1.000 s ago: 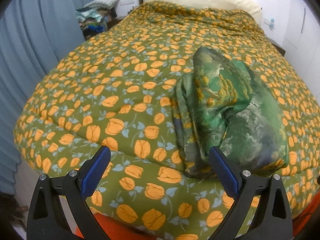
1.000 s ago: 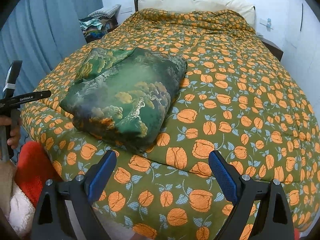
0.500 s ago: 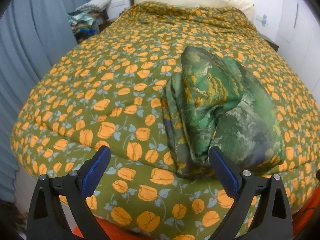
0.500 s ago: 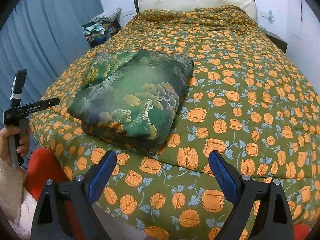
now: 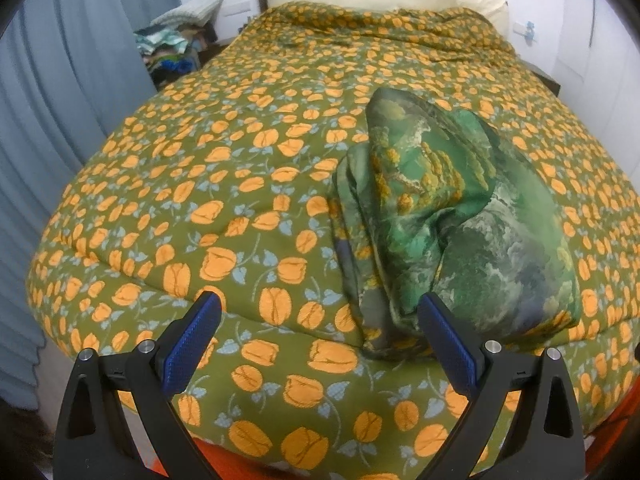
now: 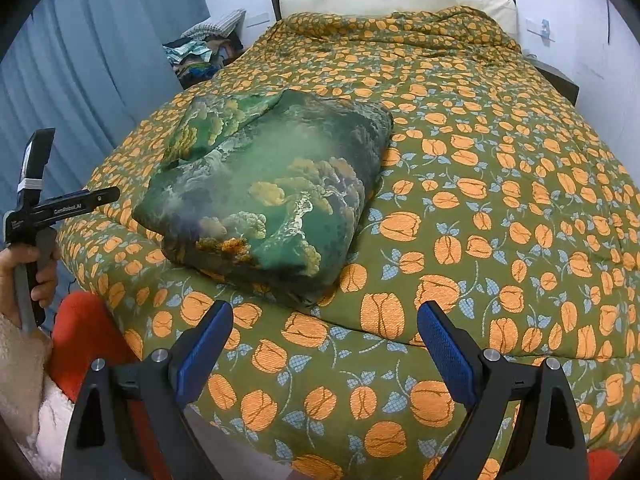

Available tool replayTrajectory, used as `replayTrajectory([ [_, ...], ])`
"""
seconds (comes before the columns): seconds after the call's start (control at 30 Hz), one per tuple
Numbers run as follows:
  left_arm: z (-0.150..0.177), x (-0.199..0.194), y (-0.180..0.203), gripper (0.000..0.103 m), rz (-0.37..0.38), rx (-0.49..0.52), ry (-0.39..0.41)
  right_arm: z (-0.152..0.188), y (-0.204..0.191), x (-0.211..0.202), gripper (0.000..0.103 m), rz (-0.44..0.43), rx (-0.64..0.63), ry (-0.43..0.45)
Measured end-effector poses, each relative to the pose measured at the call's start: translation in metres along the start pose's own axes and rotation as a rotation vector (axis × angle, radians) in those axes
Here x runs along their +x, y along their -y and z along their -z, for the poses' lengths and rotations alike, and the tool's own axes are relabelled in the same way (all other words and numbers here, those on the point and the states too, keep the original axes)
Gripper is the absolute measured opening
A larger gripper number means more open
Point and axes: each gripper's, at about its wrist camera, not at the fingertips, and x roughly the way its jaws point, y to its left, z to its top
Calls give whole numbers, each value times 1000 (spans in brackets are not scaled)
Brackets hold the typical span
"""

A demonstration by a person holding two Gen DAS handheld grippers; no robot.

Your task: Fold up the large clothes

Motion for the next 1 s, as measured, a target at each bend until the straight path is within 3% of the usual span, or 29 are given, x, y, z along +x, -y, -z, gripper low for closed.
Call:
replayTrajectory([
  [0.03,-1,1,-2,99,18,-2,-1,0,0,0,93,2,-1,1],
  [0.1,-7,6,-13,99,121,-47,-12,-1,0,1,93,2,1,1],
  [0.27,-20,40,-57,99,540,-297,-113,-2,5,0,93,-5,19,15],
  [0.33,-24,61,-64,99,633,-349,-163,-4,9,1,93,-20,33,18],
  [0.5,-27,110,-43,99,715,-321,-277,-23,27,14,93,-130,135,43],
  [0.63,-22,143,-27,103,668,-276,-339,-48,48,48,93,-242,246,34],
  [0.8,-14,161,-21,103,659,-233,-362,-68,64,125,93,-406,314,-76],
  [0.93,-14,175,-6,103,628,-171,-402,-73,64,174,93,-474,330,-131],
  [1.0,-12,188,-1,103,649,-189,-444,-75,64,195,95,-508,359,-144],
])
